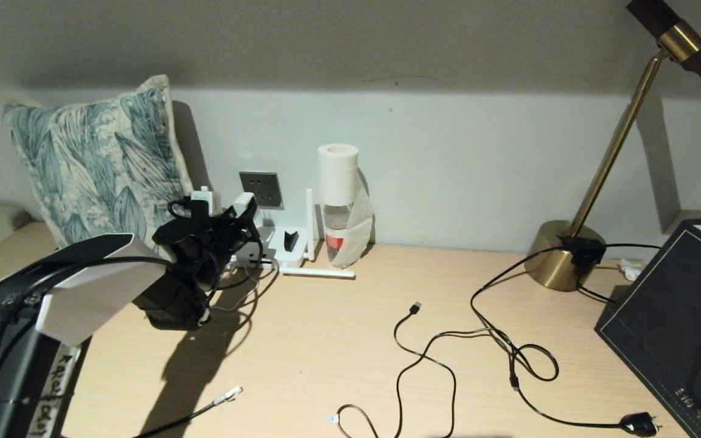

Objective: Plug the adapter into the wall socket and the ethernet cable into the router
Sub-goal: Align plug and socket

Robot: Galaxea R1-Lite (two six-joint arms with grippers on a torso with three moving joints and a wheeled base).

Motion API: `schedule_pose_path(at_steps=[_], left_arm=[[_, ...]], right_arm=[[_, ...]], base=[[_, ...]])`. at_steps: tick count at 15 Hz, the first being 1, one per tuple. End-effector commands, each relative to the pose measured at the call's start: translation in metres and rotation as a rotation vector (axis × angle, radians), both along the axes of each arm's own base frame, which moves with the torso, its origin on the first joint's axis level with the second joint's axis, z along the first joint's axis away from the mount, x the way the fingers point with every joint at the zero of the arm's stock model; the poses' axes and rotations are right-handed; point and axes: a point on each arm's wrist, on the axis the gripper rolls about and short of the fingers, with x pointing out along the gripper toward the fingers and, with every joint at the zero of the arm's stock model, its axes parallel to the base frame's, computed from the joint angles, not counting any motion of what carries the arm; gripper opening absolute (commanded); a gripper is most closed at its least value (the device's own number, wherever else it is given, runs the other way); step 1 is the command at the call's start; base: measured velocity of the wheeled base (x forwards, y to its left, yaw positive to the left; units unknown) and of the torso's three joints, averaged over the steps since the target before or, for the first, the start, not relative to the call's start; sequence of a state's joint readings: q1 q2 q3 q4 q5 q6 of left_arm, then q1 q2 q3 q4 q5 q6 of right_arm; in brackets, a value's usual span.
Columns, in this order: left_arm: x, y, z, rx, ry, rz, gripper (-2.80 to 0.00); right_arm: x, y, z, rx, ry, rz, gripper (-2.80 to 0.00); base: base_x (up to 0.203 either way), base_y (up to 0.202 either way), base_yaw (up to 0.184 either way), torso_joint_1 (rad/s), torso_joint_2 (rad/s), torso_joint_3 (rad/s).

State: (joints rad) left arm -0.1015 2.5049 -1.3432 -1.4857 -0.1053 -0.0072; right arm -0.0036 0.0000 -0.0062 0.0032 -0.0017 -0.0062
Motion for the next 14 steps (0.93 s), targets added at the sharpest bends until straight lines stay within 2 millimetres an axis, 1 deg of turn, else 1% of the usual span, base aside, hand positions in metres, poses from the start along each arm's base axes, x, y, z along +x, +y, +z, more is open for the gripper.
schedule_pose_path(at_steps=[1,7,14], left_arm=[[-0.0004,-0.0021,0.0009,-0.002,-0.009,-0.004,-2.8],[-0.0013,-0.0085,0.0016,-0.002,-0.01,-0.016,-2.8],[-0.0016,-0.0084,0.002,-0.001,-0.01,-0.014,-2.8]], right_arm=[[0.0,0.0,0.0,0.0,0.0,0.001,-2.8],[0.0,0.0,0.0,0.0,0.0,0.0,-2.8],[0.0001,0.0,0.0,0.0,0.001,0.001,-2.8]], base=[[0.0,0.0,0.0,0.0,0.0,0.0],[0.0,0.0,0.0,0.0,0.0,0.0],[0.0,0.0,0.0,0.0,0.0,0.0]])
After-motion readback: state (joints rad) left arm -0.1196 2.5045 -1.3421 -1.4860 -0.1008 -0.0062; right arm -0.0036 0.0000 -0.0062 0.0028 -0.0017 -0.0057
